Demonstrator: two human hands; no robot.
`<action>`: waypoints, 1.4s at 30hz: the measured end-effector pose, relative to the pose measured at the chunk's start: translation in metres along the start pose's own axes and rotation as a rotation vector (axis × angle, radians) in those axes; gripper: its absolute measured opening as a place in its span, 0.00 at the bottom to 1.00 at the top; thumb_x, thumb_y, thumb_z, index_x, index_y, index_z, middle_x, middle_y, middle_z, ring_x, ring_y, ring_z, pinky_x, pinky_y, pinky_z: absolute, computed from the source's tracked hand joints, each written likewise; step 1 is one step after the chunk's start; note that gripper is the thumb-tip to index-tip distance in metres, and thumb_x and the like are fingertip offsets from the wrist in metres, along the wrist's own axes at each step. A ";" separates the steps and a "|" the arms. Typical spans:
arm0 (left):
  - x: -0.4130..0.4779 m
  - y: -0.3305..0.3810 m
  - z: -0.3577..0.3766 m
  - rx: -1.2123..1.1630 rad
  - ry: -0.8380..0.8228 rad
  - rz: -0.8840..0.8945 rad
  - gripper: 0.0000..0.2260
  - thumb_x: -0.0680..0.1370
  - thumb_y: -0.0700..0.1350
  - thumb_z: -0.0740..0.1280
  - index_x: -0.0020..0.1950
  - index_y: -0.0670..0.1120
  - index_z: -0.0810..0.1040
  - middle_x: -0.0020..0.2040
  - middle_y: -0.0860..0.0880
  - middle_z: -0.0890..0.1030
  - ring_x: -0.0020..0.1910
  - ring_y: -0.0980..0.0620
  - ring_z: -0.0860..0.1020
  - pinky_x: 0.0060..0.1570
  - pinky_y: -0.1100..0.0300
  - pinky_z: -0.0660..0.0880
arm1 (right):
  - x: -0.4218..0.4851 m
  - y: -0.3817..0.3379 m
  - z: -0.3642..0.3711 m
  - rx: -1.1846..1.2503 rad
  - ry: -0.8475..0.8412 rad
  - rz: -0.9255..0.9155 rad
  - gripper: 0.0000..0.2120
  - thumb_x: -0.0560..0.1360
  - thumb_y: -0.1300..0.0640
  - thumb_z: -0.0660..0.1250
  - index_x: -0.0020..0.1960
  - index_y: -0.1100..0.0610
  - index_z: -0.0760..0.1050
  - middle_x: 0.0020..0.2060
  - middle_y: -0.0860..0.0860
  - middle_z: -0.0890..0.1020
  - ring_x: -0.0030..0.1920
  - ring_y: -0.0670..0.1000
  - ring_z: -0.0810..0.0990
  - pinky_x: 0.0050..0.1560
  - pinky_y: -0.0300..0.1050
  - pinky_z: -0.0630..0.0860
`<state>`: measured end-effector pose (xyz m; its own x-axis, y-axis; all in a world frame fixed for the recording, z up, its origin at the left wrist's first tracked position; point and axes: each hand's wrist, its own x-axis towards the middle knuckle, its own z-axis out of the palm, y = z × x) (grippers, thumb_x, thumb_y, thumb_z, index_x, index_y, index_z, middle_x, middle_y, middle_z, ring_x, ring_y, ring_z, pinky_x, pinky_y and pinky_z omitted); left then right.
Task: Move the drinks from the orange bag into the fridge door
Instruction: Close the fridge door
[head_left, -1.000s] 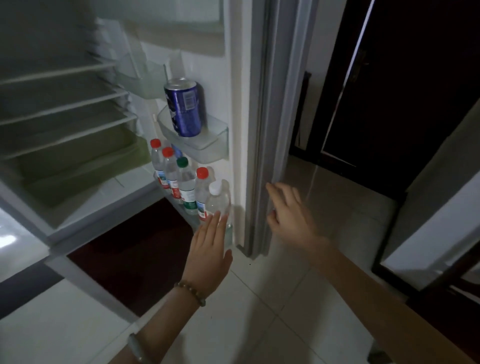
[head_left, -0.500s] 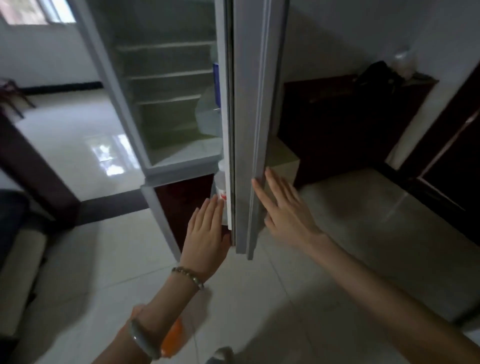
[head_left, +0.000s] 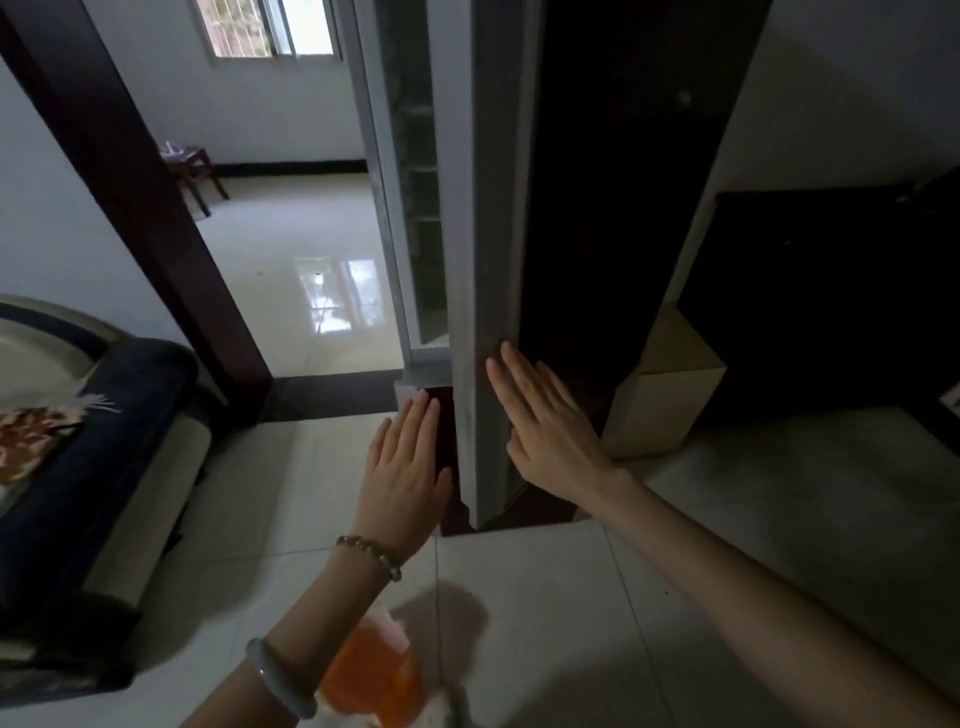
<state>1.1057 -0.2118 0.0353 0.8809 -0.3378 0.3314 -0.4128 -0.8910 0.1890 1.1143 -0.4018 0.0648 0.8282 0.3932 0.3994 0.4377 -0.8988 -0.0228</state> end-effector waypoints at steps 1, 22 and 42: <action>0.009 -0.011 0.000 0.011 0.002 -0.002 0.33 0.74 0.47 0.67 0.74 0.41 0.55 0.74 0.41 0.57 0.73 0.46 0.53 0.70 0.47 0.50 | 0.013 -0.001 0.006 -0.002 0.003 -0.001 0.43 0.71 0.61 0.67 0.75 0.58 0.43 0.75 0.58 0.49 0.74 0.54 0.49 0.72 0.56 0.51; 0.166 -0.130 0.004 0.127 0.023 -0.006 0.30 0.77 0.48 0.61 0.75 0.42 0.52 0.76 0.43 0.53 0.75 0.46 0.51 0.72 0.48 0.48 | 0.251 0.045 0.105 -0.097 -0.177 0.150 0.43 0.72 0.59 0.67 0.75 0.58 0.41 0.75 0.59 0.44 0.75 0.57 0.43 0.73 0.52 0.44; 0.202 -0.121 0.035 0.062 0.010 0.135 0.34 0.73 0.48 0.68 0.74 0.41 0.56 0.74 0.41 0.59 0.73 0.43 0.57 0.70 0.49 0.51 | 0.215 0.056 0.082 0.014 -0.100 0.322 0.39 0.74 0.53 0.65 0.75 0.59 0.44 0.76 0.58 0.47 0.75 0.54 0.43 0.72 0.51 0.39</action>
<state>1.3418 -0.1829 0.0474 0.8159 -0.4531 0.3591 -0.5119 -0.8549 0.0845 1.3457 -0.3516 0.0741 0.9546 0.1070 0.2780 0.1521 -0.9775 -0.1460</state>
